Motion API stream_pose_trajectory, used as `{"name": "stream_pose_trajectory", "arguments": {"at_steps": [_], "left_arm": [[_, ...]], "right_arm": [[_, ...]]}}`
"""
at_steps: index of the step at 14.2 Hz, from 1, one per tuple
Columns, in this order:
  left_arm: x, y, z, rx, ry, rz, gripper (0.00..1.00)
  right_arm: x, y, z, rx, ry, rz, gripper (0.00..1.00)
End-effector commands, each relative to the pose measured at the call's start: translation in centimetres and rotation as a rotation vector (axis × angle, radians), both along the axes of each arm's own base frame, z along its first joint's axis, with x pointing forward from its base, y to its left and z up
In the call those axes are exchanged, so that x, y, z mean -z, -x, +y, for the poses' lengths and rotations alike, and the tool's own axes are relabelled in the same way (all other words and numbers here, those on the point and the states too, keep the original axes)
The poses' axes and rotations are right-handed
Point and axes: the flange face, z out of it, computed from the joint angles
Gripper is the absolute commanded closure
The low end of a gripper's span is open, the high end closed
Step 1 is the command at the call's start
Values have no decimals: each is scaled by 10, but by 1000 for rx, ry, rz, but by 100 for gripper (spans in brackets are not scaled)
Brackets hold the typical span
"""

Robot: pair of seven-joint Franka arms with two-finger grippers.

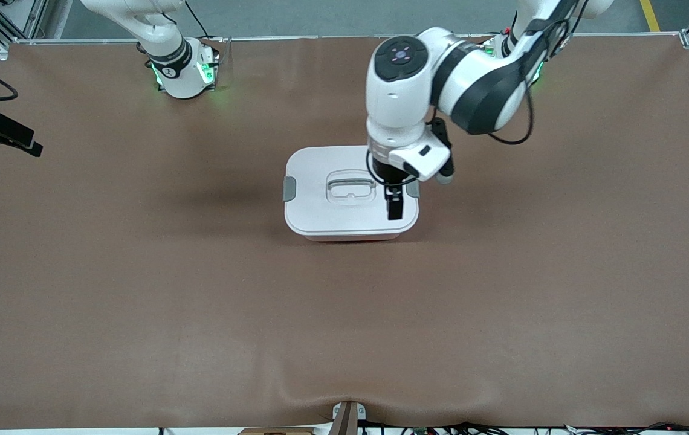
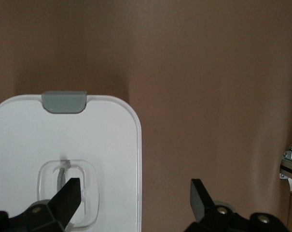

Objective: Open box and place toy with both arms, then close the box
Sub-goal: 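Release the lid handle and raise the left gripper away from the box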

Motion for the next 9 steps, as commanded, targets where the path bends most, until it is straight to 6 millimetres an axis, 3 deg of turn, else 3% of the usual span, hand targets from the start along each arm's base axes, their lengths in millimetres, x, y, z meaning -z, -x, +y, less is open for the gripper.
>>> {"name": "stream_pose_trajectory", "arguments": {"at_steps": [1,6,9], "left_arm": [[-39,-9,48,85,12,26,0],[-78,-33,119,261,-10,2,0],[-85,-41,149,459,-53,16,0]], "right_arm": [[-6,1,0,-5,7,-3,0],[-3,-1,10,-24,14,5,0],[-2,-2,11,-26,14,5,0]]}}
